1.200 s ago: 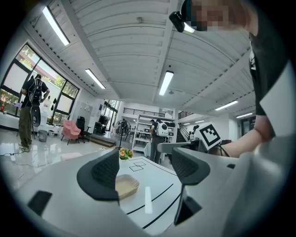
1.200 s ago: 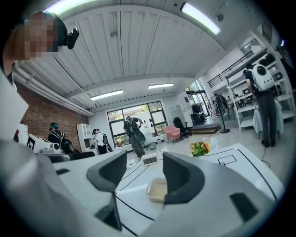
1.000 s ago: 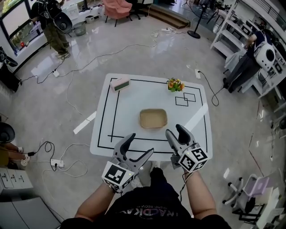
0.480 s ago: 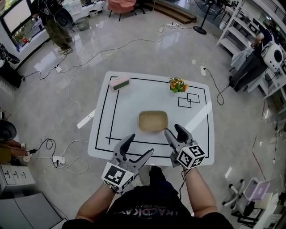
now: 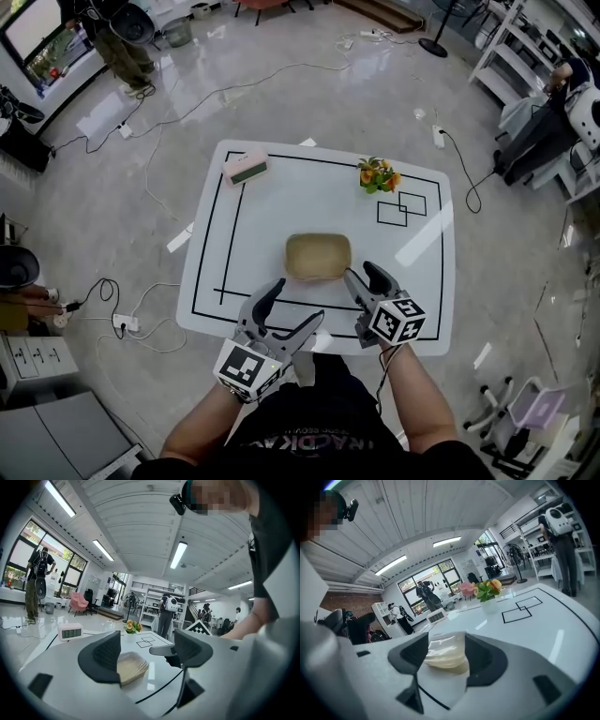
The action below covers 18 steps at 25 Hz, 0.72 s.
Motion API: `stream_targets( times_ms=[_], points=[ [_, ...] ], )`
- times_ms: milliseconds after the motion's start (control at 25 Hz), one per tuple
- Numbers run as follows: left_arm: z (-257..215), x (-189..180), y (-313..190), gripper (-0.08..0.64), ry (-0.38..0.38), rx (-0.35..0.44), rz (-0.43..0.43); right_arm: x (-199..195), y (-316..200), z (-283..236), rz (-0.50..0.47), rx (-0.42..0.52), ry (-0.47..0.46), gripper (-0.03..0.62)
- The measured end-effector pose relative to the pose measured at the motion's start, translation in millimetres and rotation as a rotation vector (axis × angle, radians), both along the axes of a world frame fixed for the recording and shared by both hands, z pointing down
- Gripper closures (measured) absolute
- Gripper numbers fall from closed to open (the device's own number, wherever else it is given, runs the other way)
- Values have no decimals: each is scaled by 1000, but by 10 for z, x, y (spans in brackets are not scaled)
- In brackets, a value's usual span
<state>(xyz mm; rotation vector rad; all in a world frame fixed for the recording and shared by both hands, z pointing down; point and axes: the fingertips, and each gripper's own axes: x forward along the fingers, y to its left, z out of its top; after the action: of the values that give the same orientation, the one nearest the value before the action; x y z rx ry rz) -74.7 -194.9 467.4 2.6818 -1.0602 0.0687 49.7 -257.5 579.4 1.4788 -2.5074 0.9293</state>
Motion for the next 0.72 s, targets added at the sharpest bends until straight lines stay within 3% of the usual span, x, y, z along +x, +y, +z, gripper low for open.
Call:
stream_targets(
  times_ms=[720],
  points=[
    [207,145,-216,213,-20,-67,-28,33,-232,586,27,-200,-149,365]
  ],
)
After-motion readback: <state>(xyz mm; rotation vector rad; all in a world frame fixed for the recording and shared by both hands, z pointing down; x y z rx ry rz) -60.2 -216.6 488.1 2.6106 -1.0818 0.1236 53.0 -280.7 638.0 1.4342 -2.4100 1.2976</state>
